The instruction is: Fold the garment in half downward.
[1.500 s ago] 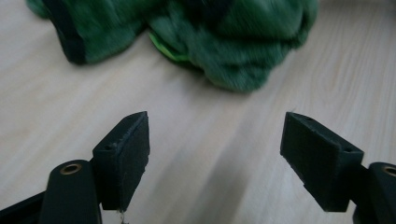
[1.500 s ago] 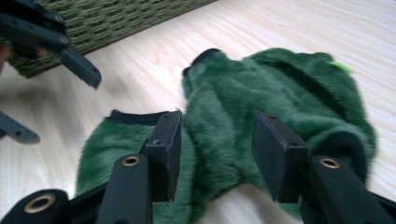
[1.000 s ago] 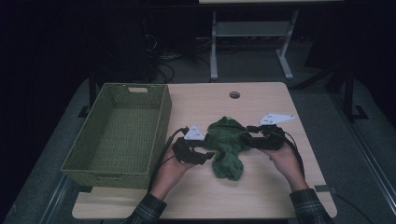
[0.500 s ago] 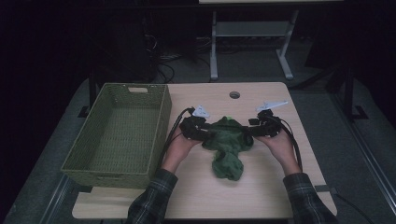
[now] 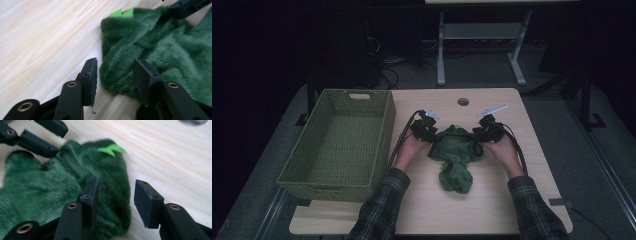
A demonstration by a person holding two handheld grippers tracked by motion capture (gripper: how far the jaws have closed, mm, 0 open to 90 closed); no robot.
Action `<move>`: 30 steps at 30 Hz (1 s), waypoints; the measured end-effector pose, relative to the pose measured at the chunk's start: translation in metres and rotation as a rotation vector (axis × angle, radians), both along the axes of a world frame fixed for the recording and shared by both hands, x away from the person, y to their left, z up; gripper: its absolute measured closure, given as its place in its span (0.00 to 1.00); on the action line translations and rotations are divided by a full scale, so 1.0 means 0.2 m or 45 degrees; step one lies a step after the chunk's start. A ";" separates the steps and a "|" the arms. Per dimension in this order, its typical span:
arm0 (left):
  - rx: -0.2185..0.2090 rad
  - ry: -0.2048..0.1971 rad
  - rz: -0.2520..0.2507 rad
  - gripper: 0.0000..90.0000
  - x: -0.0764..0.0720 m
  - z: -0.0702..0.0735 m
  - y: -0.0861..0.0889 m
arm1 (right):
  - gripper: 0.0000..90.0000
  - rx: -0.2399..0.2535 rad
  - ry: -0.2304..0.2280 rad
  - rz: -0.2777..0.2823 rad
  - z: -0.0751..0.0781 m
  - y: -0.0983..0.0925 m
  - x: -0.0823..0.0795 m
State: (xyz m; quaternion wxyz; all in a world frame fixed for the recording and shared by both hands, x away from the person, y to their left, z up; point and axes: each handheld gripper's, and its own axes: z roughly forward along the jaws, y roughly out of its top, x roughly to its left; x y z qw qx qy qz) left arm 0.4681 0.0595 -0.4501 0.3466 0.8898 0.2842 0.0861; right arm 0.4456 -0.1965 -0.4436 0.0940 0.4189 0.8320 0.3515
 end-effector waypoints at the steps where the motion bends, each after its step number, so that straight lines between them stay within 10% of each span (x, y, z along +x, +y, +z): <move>1: 0.001 0.001 -0.001 0.59 0.00 -0.01 0.00 | 0.62 -0.007 0.007 0.004 -0.02 0.00 0.00; 8: 0.011 0.004 -0.002 0.65 0.04 -0.05 -0.02 | 0.72 -0.022 0.057 0.004 -0.10 0.00 0.03; 16: 0.016 0.014 -0.012 0.95 0.04 -0.06 -0.02 | 0.94 0.007 0.055 -0.009 -0.10 -0.02 0.04; 30: -0.145 -0.082 0.047 0.98 0.02 0.18 0.02 | 0.98 0.105 -0.009 -0.027 0.10 -0.06 0.07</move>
